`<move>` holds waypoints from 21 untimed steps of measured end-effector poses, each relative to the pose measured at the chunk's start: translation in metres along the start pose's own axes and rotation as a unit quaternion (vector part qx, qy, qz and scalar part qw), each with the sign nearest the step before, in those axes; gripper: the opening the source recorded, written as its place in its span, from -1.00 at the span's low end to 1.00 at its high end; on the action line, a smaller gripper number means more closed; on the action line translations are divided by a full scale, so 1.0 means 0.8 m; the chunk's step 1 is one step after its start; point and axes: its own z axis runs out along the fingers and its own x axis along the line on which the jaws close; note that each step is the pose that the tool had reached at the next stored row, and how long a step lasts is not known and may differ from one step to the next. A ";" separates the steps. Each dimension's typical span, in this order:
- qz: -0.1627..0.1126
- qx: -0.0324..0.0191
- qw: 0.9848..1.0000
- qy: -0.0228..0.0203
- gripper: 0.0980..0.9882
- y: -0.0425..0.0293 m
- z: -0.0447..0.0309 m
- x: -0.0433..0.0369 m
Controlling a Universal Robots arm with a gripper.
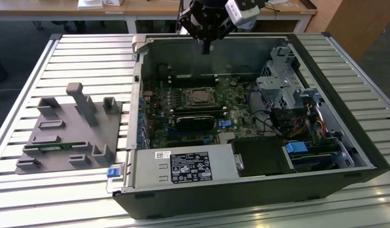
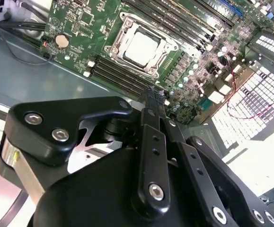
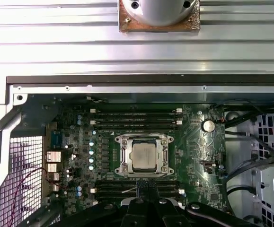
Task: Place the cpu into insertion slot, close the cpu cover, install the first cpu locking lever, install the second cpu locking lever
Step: 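Install the second cpu locking lever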
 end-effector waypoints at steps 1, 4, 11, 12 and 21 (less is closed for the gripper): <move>0.000 0.000 1.000 0.000 -0.98 -0.0001 0.0014 0.000; 0.000 0.000 1.000 0.000 -0.98 -0.0008 0.0082 0.000; 0.000 0.000 1.000 0.000 -0.98 -0.0010 0.0109 0.000; 0.000 0.000 1.000 0.000 -0.98 -0.0010 0.0111 0.000; -0.001 0.000 1.000 0.000 -0.98 -0.0135 0.0555 -0.002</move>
